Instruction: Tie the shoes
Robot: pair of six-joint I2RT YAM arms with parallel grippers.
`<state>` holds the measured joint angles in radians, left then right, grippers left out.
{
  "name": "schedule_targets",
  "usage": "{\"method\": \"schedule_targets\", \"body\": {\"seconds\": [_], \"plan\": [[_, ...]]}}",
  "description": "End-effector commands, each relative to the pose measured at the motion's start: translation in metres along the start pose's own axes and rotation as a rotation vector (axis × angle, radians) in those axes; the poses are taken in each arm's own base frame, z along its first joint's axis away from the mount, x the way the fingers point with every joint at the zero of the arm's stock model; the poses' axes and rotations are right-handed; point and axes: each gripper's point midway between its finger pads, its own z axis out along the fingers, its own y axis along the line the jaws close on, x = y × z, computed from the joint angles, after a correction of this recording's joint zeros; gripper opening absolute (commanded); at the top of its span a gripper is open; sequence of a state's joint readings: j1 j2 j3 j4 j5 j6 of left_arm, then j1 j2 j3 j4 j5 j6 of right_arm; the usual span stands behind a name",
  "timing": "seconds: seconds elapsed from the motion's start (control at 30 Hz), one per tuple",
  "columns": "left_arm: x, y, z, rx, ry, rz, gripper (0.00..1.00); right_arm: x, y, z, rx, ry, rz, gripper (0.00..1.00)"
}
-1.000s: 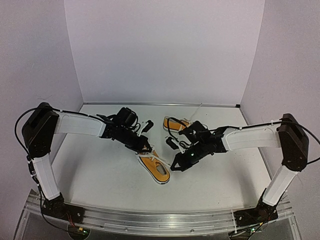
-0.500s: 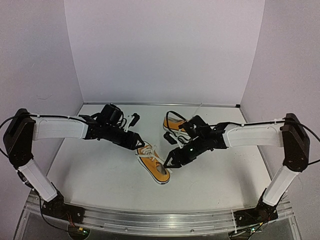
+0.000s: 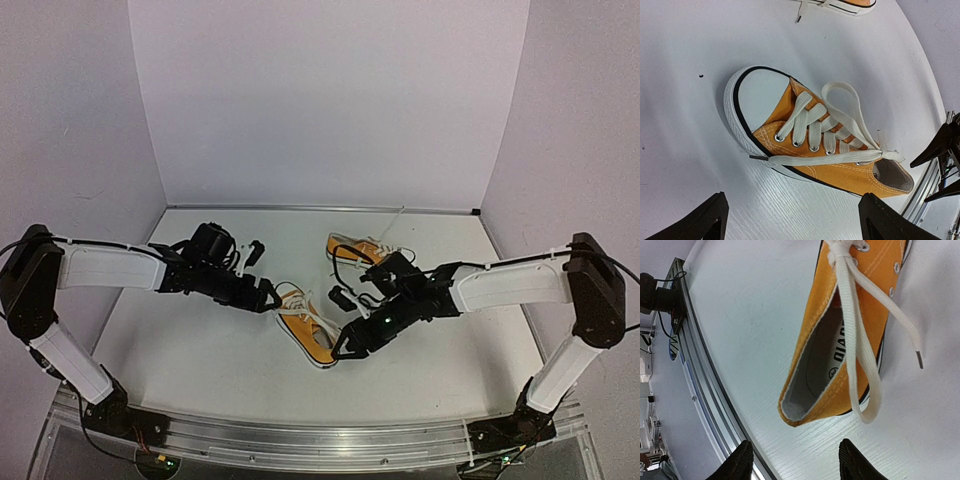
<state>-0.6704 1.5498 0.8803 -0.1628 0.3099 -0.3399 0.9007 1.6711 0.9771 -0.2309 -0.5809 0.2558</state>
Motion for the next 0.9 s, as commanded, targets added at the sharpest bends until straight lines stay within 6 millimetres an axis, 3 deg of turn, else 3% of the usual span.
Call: {"method": "schedule_targets", "body": {"seconds": [0.0, 0.27, 0.5, 0.63, 0.87], "plan": [[-0.023, -0.005, -0.013, 0.018, -0.082, -0.009, 0.97, -0.011, 0.002, 0.010, -0.007, -0.032, -0.018, 0.54], [-0.024, -0.002, -0.016, 0.026, -0.096, -0.037, 1.00, -0.030, 0.011, 0.037, -0.038, -0.032, -0.059, 0.52], [-0.031, -0.005, -0.014, 0.039, -0.104, -0.038, 1.00, -0.065, 0.038, 0.053, -0.092, -0.065, -0.111, 0.49], [-0.037, -0.007, -0.015, 0.041, -0.105, -0.039, 1.00, -0.076, 0.042, 0.047, -0.085, -0.096, -0.119, 0.49], [-0.045, -0.015, -0.019, 0.061, -0.106, -0.031, 1.00, -0.076, 0.042, 0.016, -0.037, -0.158, -0.098, 0.55]]}}
